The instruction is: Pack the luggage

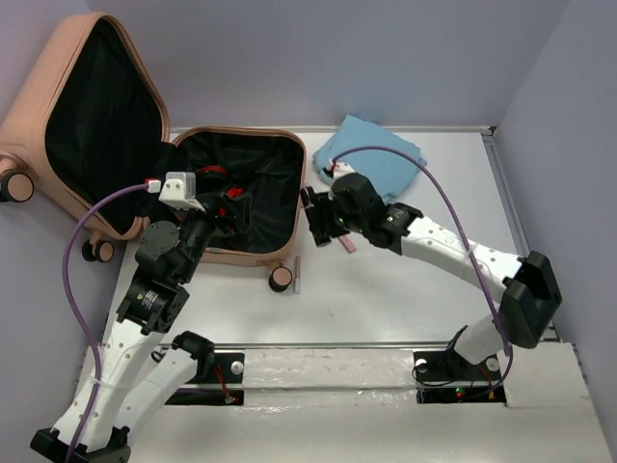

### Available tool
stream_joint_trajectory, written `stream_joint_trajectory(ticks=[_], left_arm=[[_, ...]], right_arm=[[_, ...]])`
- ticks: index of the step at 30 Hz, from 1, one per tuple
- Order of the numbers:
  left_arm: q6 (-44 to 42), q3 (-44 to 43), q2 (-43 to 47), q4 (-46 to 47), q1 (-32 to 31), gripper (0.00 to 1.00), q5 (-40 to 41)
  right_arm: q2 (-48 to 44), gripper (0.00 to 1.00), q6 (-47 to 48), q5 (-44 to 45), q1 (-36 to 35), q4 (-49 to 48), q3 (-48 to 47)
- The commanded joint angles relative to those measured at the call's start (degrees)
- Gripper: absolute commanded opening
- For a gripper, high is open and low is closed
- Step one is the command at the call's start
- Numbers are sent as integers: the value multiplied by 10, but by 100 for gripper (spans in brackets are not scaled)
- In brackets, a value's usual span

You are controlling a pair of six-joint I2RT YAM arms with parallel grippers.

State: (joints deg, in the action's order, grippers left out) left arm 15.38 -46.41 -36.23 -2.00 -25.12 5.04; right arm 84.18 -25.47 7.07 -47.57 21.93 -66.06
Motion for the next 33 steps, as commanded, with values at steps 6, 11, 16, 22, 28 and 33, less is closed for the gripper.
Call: stream_joint_trajectory(ticks=[6, 11, 16, 22, 28, 33], left_arm=[[-2, -5, 5, 25, 3, 99, 11], [0, -6, 9, 25, 3, 99, 4], [4, -7, 7, 28, 3, 99, -8], [2, -5, 5, 28, 3, 99, -3], [3, -5, -7, 28, 4, 99, -9], [3, -5, -8, 28, 7, 99, -10]], right_arm=[[224, 65, 3, -96, 2, -107, -305], [149, 80, 17, -22, 2, -107, -203], [54, 54, 2, 57, 2, -117, -23], [45, 62, 32, 21, 85, -123, 51], [148, 79, 107, -32, 122, -89, 6], [208, 64, 113, -33, 122, -85, -24]])
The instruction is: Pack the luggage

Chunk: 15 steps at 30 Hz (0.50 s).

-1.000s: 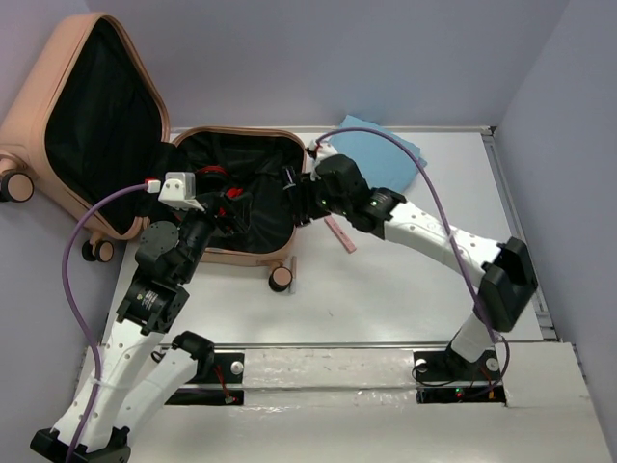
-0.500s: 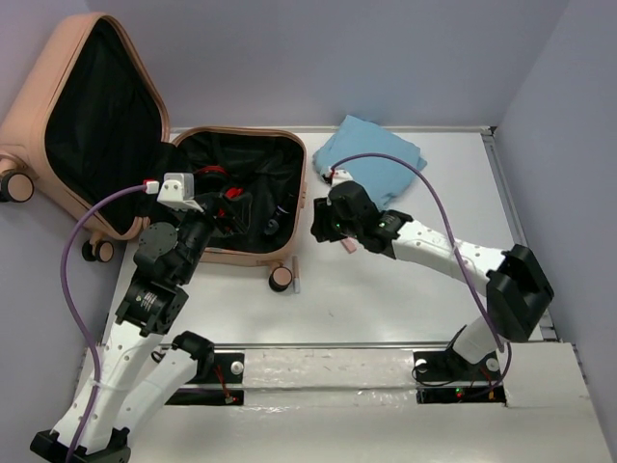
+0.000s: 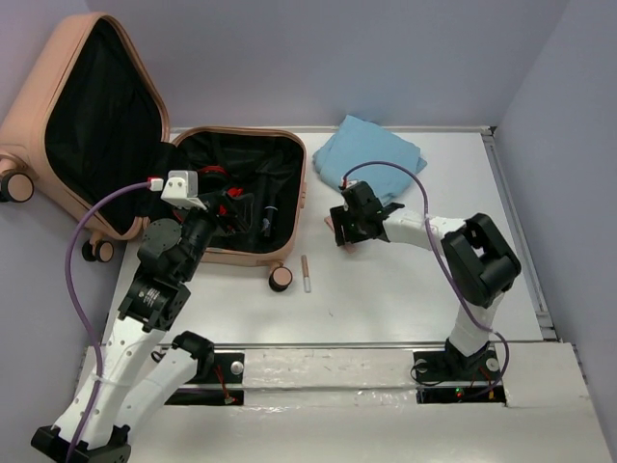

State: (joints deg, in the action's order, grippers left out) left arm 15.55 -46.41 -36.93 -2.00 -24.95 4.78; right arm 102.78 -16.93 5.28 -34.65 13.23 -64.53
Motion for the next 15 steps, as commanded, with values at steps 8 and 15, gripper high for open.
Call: stream_joint_trajectory(ticks=[8, 15], left_arm=[[2, -5, 2, 29, 5, 99, -13], [5, -7, -2, 30, 5, 99, -28]], right_arm=[[-6, 12, 19, -4, -7, 17, -42], [-98, 12, 0, -96, -53, 15, -136]])
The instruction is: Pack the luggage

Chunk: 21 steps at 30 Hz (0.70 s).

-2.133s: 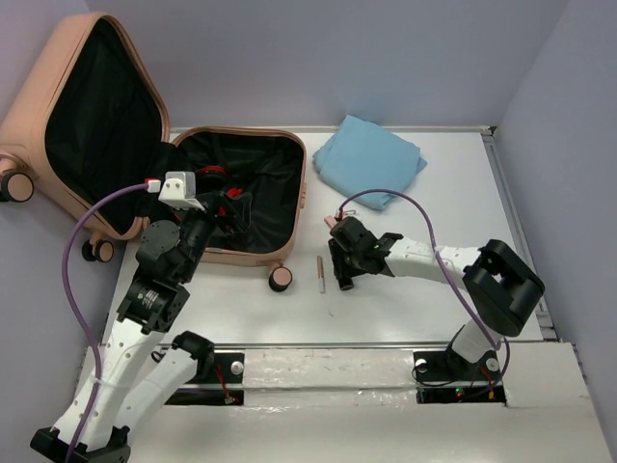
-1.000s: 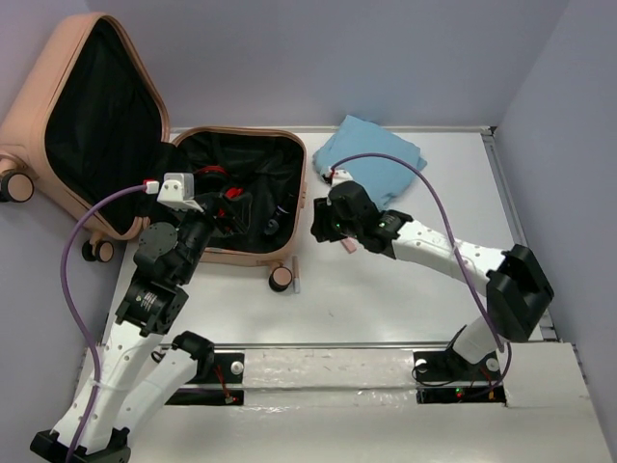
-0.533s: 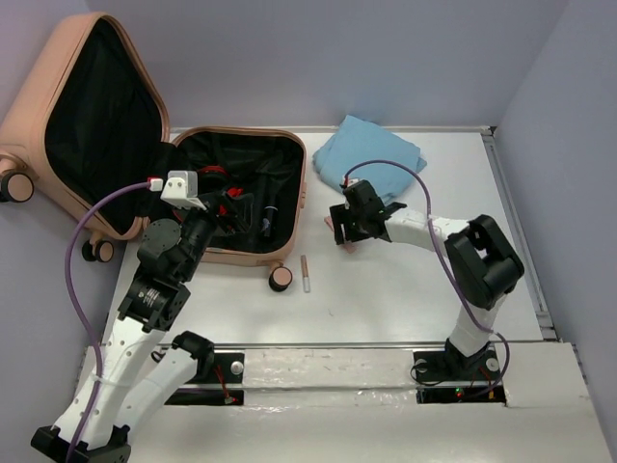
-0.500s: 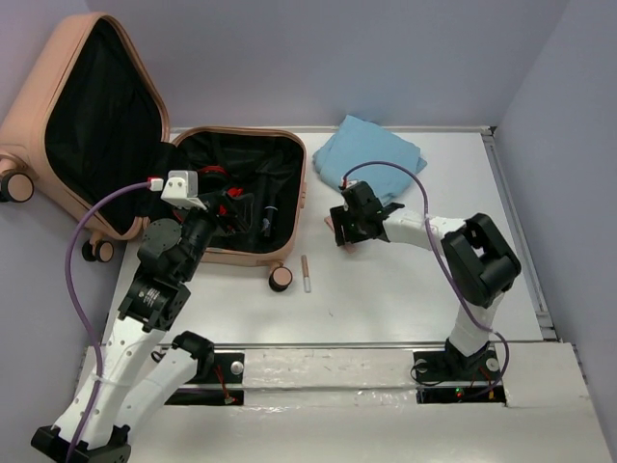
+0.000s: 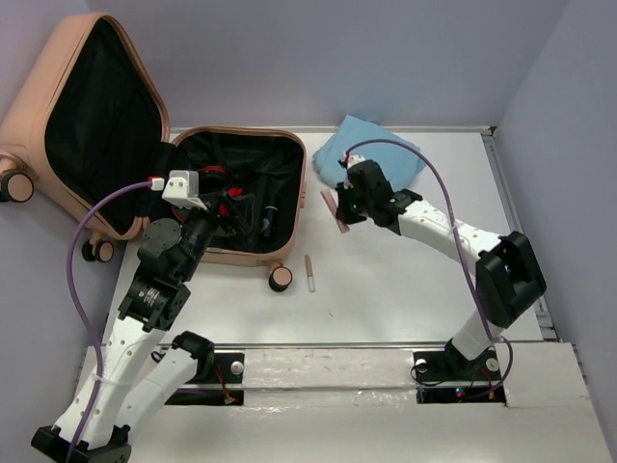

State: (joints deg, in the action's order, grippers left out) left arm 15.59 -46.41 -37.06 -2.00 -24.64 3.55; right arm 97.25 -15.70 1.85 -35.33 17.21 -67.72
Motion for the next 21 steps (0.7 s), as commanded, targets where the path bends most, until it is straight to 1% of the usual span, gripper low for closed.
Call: stream_joint_trajectory(ticks=[1, 2, 3, 4, 5, 6, 7, 9, 10, 12, 13, 14, 16, 17, 18, 19, 21], left_arm=[[5, -6, -1, 30, 3, 99, -16], [5, -6, -4, 30, 3, 99, -16], [5, -6, -4, 29, 3, 99, -15], [3, -6, -6, 28, 4, 99, -12], [2, -7, -6, 27, 4, 99, -10], [1, -8, -6, 24, 4, 99, -4], [1, -8, -6, 24, 4, 99, -4], [2, -9, -6, 25, 4, 99, -10], [4, -9, -6, 25, 4, 99, -17], [5, -10, -5, 25, 4, 99, -23], [5, -10, -4, 25, 3, 99, -25], [5, -10, -3, 25, 3, 99, -26], [5, -10, -3, 25, 3, 99, -24], [4, -10, -3, 25, 3, 99, -22], [4, -10, -4, 25, 3, 99, -22], [4, -9, -6, 26, 3, 99, -21], [4, -9, -6, 25, 4, 99, -21]], right_arm=[[-10, 12, -14, -69, -60, -26, -133], [12, 12, -16, -82, -72, -31, -165], [35, 15, -25, -85, -83, -31, -233], [59, 48, -28, -92, -102, -31, -267], [96, 63, -34, -94, -107, -26, -294], [94, 86, -48, -47, -107, -24, -304], [94, 86, -46, -47, -107, -24, -285], [56, 83, -49, -1, -107, -24, -233], [41, 74, -51, 10, -107, -24, -172], [11, 62, -63, 26, -107, -28, -110], [-14, 53, -74, 30, -107, -31, -81], [-23, 49, -83, 33, -107, -37, -33], [-33, 48, -89, 32, -107, -37, 2], [-32, 49, -93, 29, -112, -35, 26], [-29, 52, -95, 30, -113, -34, 35], [-23, 56, -96, 29, -118, -32, 42], [-15, 59, -100, 45, -118, -31, 51]])
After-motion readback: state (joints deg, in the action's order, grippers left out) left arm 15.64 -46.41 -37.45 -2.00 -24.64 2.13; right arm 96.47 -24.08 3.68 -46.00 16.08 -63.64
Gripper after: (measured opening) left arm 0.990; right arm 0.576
